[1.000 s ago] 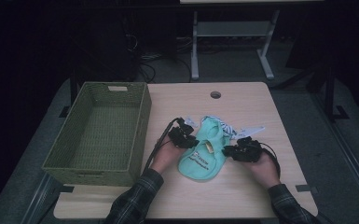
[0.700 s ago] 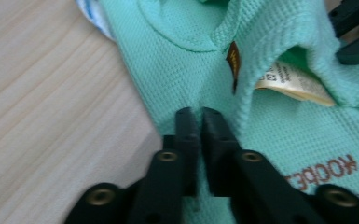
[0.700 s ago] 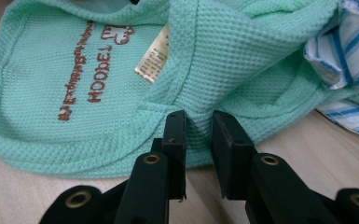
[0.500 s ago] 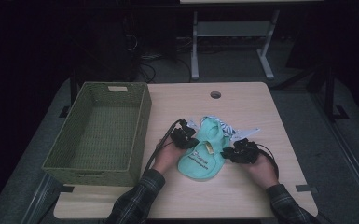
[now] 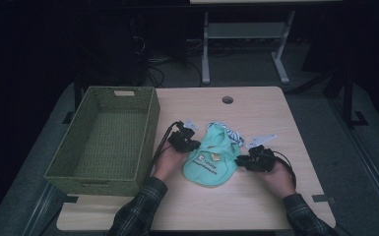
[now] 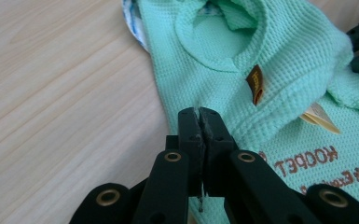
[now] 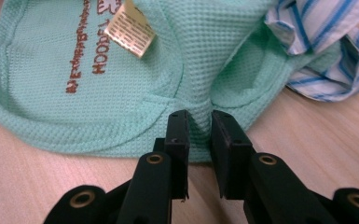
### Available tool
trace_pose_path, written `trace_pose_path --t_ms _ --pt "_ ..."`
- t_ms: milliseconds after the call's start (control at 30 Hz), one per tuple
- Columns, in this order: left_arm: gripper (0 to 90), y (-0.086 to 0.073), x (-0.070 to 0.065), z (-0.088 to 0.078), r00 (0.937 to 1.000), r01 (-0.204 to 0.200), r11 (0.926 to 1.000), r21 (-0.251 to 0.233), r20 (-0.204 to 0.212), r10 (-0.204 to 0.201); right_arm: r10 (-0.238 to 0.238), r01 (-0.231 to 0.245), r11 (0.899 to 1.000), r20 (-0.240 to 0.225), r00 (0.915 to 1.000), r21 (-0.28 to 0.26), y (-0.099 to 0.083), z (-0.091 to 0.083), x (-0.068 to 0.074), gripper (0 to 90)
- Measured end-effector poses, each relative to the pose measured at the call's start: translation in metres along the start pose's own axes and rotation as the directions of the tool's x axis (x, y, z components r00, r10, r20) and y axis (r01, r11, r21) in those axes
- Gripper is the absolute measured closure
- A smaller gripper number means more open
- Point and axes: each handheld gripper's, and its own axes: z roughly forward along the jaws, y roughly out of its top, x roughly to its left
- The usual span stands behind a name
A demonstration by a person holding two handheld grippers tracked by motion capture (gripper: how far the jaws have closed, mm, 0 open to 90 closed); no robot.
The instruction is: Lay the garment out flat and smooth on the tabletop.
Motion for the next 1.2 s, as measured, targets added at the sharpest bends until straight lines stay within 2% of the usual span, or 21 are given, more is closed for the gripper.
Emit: trace_pose_path --t_ms 100,133,233,333,367,533,600,667,733,800,867,967,1200 --pt "87.7 -0.001 0.001 -0.002 0.9997 0.021 0.9998 -0.005 -0.013 -0.021 0.001 -0.001 1.0 0.001 1.0 0.002 0.0 0.0 0.0 76.5" --pt "87.5 -0.001 0.002 -0.002 0.9996 0.017 0.9999 0.001 -0.021 -0.017 0.001 -0.001 1.0 0.003 1.0 0.003 0.0 -0.001 -0.001 76.5" --pt "87.3 -0.002 0.002 -0.002 0.9993 0.037 0.9993 -0.009 -0.011 -0.037 0.004 -0.004 1.0 0.004 1.0 0.002 -0.001 -0.001 -0.001 76.4" --pt "86.4 -0.001 0.0 -0.002 0.9993 0.036 0.999 -0.026 0.002 -0.036 -0.002 0.002 1.0 0.003 1.0 0.001 -0.001 -0.001 -0.002 76.2" --pt "86.5 -0.001 0.0 -0.002 0.9998 0.021 0.9994 -0.027 -0.006 -0.021 0.0 0.0 1.0 0.003 1.0 0.001 -0.001 -0.001 -0.001 76.1" --pt "86.2 -0.001 -0.001 -0.002 0.9997 0.019 0.9995 -0.024 0.013 -0.019 -0.003 0.003 1.0 0.003 1.0 -0.001 -0.001 -0.001 -0.002 76.0" --pt "80.0 0.0 -0.003 0.001 0.9993 0.026 0.9994 -0.025 0.028 -0.025 -0.005 0.005 1.0 0.004 1.0 0.001 -0.001 -0.001 -0.001 76.0" --pt "79.1 0.001 -0.006 0.005 0.9987 0.023 0.9994 -0.025 0.045 -0.022 -0.002 0.002 1.0 0.004 1.0 0.002 -0.001 -0.001 -0.001 75.9" --pt "75.7 0.002 -0.01 0.009 0.9985 -0.01 1.0 -0.002 0.054 0.01 0.004 -0.004 1.0 0.001 1.0 0.001 -0.001 -0.001 -0.001 75.6" --pt "75.7 0.002 -0.013 0.013 0.9983 -0.026 0.9996 0.01 0.052 0.025 0.005 -0.005 1.0 0.001 1.0 0.001 -0.001 -0.001 -0.001 75.6" --pt "78.9 0.002 -0.016 0.019 0.998 -0.051 0.9981 0.035 0.041 0.049 0.001 -0.001 1.0 0.003 1.0 0.002 -0.001 -0.001 -0.001 75.6" --pt "88.1 0.001 -0.016 0.021 0.9977 -0.059 0.9973 0.044 0.035 0.058 0.0 0.0 1.0 0.004 1.0 0.004 -0.001 -0.001 -0.001 75.6" --pt "89.9 0.001 -0.014 0.018 0.9977 -0.045 0.9978 0.049 0.054 0.042 -0.002 0.002 1.0 0.003 1.0 0.005 -0.001 -0.001 -0.001 75.6"
